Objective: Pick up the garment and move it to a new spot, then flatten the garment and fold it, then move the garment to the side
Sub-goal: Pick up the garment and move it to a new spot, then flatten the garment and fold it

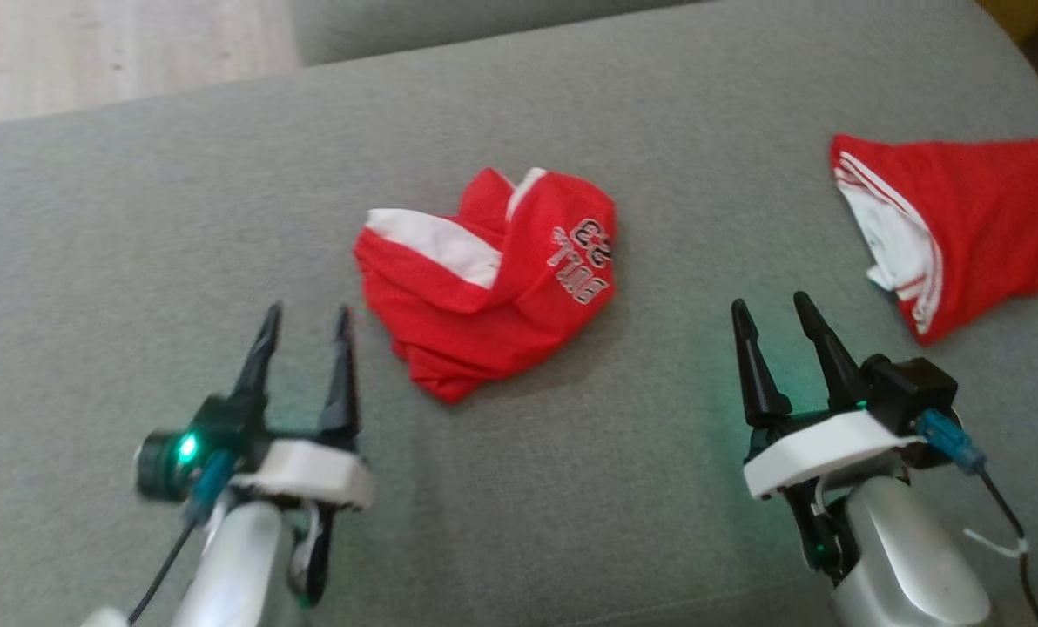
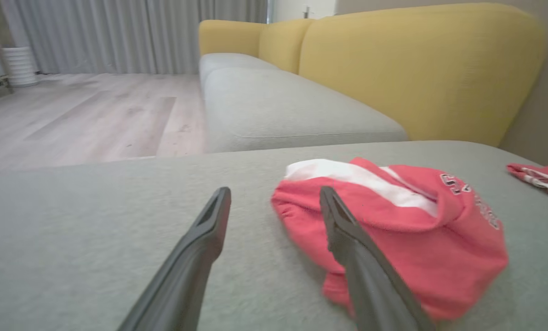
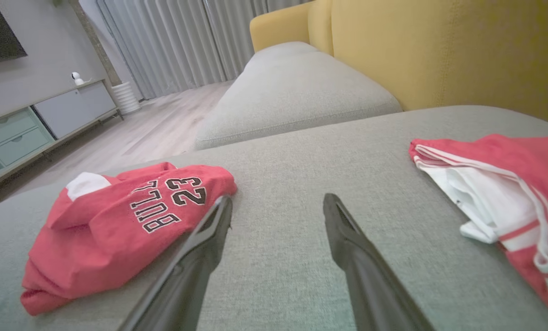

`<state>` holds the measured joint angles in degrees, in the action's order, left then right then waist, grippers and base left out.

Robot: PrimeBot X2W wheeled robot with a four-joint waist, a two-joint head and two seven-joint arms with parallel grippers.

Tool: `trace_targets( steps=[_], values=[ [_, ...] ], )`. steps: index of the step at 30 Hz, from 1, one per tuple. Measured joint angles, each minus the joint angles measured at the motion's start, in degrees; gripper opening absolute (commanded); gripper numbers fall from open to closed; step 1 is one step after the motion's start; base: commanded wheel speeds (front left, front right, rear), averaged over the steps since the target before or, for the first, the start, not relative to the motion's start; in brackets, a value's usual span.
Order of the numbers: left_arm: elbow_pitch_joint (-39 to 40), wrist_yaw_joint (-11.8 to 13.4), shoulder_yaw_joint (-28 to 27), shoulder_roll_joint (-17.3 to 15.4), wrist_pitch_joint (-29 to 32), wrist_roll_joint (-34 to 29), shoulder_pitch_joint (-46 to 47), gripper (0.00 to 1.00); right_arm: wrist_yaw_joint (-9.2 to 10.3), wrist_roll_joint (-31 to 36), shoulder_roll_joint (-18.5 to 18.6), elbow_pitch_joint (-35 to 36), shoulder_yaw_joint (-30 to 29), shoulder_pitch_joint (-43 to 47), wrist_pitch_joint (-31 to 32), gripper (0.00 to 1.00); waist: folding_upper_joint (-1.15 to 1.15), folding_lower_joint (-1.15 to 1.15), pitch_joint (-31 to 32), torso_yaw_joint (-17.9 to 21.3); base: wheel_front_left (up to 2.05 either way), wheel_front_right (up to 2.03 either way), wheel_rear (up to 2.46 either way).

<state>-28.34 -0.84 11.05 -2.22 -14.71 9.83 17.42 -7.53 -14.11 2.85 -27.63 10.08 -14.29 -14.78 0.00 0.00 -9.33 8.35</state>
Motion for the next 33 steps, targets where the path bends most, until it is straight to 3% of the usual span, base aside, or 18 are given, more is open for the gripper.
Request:
trace_targets(
  steps=[12, 18, 27, 33],
  values=[
    [5.64, 1.51, -9.65, -0.25, 0.01, -2.65, -16.06, 1.0, 0.0, 0.08, -0.07, -0.91, -2.01, 5.17, 0.0, 1.0, 0.0, -0.01, 6.36, -6.46, 0.0, 0.0, 0.0],
    [7.16, 2.31, -10.16, -0.24, 0.01, -3.25, -21.17, 1.0, 0.0, -0.11, -0.08, -0.97, -2.78, 7.73, 0.0, 1.0, 0.0, -0.01, 8.68, -8.48, 0.0, 0.0, 0.0],
    [7.44, 2.41, -7.93, -0.24, 0.01, -3.23, -21.43, 1.0, 0.0, 0.45, -0.09, -1.98, -3.26, 7.69, 0.0, 1.0, 0.0, 0.0, 8.46, -10.36, 0.0, 0.0, 0.0],
    [6.77, 1.98, -4.22, -0.24, 0.01, -2.25, -19.44, 1.0, 0.0, 6.8, -0.03, -7.13, -4.58, -1.8, 0.01, 1.0, 0.0, 0.01, 5.9, -13.42, 0.0, 0.0, 0.0]
  ],
)
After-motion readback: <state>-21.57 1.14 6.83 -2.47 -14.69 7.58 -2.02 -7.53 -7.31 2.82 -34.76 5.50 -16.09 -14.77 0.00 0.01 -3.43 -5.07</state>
